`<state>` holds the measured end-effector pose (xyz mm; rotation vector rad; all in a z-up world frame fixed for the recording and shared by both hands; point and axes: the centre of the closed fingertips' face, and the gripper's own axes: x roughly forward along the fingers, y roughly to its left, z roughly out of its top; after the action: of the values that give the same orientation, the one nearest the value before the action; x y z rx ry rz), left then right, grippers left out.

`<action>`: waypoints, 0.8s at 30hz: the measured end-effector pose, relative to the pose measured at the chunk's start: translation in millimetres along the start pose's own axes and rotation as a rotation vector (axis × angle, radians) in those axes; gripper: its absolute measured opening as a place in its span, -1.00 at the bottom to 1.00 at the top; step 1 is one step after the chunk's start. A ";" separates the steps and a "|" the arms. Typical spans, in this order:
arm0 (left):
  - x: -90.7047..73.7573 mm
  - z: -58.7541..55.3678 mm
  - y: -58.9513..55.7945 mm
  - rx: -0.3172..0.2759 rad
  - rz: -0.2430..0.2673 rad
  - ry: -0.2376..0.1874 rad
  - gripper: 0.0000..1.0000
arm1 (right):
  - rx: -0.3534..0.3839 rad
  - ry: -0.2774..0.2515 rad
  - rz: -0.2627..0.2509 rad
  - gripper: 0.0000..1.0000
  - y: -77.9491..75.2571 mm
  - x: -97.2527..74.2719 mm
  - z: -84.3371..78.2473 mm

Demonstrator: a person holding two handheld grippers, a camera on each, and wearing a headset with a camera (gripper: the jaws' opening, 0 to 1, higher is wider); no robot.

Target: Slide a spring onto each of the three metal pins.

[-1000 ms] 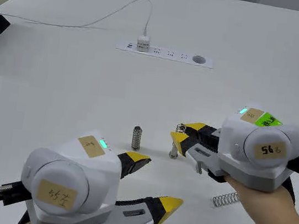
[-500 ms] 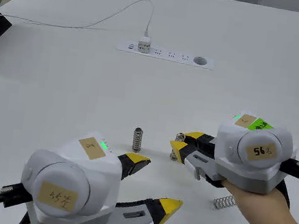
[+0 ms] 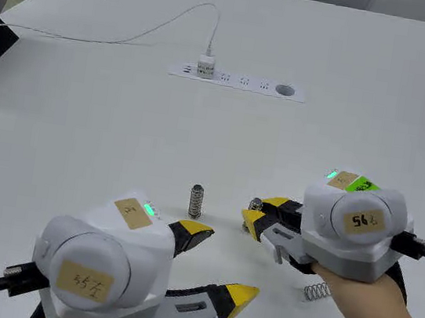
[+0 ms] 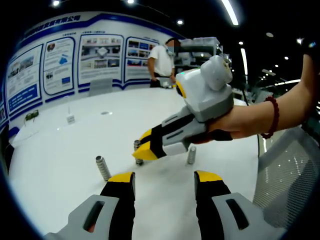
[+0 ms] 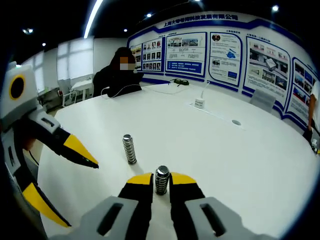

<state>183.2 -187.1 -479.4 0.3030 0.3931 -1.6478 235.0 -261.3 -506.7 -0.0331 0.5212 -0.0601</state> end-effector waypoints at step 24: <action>2.3 6.7 -6.1 0.037 -0.009 -0.030 0.07 | 0.142 -0.073 -0.032 -0.30 -9.8 -53.7 16.9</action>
<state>177.0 -191.5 -473.8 0.3042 0.3428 -1.6678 196.5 -267.3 -464.9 0.0947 0.4428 -0.1270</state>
